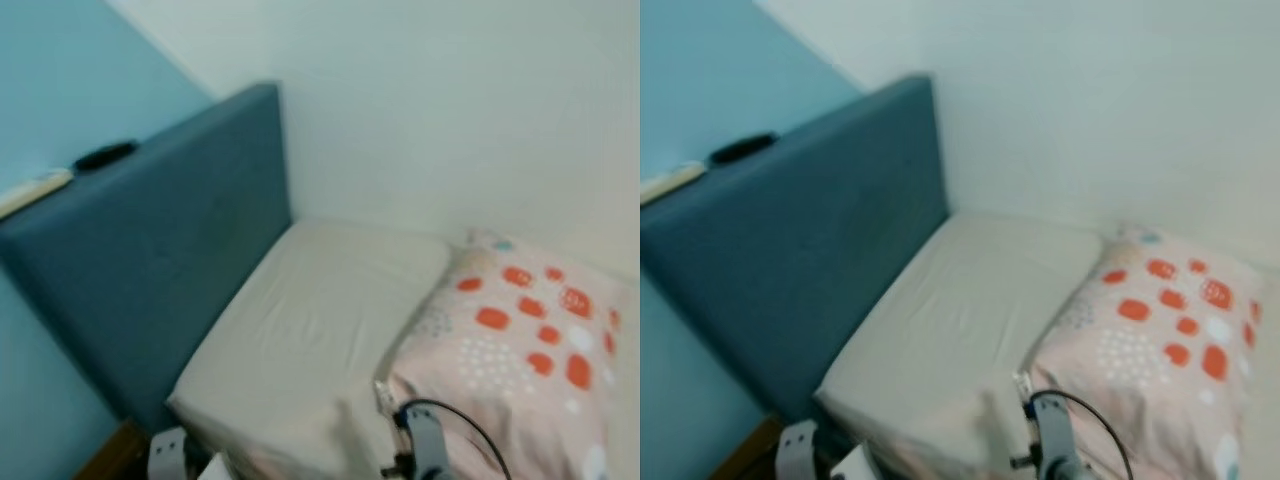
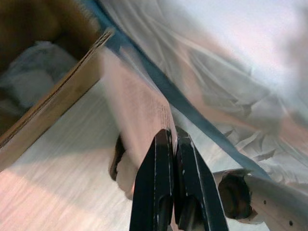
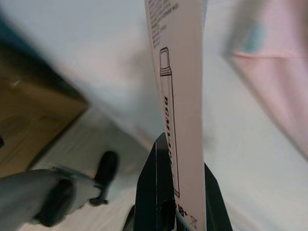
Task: Clean up the room
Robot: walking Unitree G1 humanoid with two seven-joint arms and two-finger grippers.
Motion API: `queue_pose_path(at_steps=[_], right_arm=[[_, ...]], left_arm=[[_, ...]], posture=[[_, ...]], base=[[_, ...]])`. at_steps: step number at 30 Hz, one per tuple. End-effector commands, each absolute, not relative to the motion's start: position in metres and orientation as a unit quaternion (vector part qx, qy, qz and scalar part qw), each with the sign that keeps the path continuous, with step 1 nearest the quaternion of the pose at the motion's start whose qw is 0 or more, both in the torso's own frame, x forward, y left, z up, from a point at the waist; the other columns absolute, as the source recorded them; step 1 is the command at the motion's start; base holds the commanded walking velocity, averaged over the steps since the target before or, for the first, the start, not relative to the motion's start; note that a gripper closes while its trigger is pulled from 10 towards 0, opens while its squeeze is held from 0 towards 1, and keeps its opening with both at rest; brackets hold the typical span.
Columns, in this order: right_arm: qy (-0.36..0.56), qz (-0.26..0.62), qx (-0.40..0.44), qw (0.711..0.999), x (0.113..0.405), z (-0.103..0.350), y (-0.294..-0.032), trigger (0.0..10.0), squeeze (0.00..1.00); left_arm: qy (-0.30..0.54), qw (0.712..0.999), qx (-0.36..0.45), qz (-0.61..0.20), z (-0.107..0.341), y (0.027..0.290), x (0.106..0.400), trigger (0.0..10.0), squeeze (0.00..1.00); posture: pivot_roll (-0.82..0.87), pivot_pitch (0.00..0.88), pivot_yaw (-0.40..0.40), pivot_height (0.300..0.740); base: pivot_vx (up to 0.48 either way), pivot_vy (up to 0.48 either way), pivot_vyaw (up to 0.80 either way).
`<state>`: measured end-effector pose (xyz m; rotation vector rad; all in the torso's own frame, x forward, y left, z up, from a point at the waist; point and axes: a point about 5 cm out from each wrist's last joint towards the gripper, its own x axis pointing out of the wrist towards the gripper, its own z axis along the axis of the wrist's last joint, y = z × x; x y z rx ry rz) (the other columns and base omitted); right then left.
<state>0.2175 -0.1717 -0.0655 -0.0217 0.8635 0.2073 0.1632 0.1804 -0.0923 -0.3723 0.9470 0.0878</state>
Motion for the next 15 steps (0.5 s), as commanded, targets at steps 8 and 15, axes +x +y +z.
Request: queue_pose_path(at_steps=[8,15], right_arm=[[0.424,0.11,-0.013,0.899,0.213,-0.0681,-0.1705,10.0,0.0],[0.424,0.12,-0.017,0.897,0.2123,-0.0685,-0.1686,10.0,0.0]], left_arm=[[0.449,0.874,-0.179,0.041,-0.0894,0.1812,0.1702,10.0,0.0],[0.451,0.874,-0.177,0.042,-0.0897,0.1813,0.1697,10.0,0.0]], posture=[[-0.07,0.0,0.012,0.71],[-0.08,0.0,0.014,0.71]], base=[[0.0,0.0,0.78],[0.0,0.0,0.07]])
